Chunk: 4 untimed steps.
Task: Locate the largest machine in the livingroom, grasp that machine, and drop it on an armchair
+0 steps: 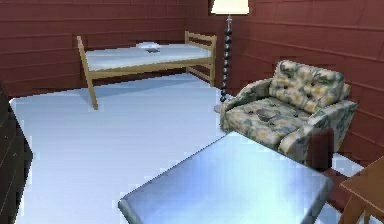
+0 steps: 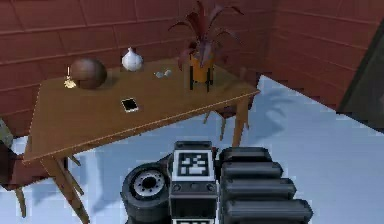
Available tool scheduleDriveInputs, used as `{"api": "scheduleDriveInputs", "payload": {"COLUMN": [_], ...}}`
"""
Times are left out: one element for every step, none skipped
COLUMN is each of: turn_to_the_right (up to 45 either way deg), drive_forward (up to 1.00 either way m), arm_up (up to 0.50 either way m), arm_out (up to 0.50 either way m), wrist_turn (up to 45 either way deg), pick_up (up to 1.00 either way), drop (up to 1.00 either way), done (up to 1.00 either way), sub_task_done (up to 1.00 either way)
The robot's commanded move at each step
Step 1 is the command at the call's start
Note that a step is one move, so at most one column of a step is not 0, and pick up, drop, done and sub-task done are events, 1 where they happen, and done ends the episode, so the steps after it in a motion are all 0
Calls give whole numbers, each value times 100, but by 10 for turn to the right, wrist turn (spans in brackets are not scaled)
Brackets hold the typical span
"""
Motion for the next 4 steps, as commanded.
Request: {"api": "scheduleDriveInputs", "payload": {"turn_to_the_right": [0, 0, -450, 330], "drive_forward": [100, 60, 0, 0], "arm_up": [0, 0, 0, 0], "arm_out": [0, 0, 0, 0], "wrist_turn": [0, 0, 0, 0], "pick_up": [0, 0, 0, 0], "drop": [0, 0, 0, 0], "done": [0, 0, 0, 0], "sub_task_done": [0, 0, 0, 0]}}
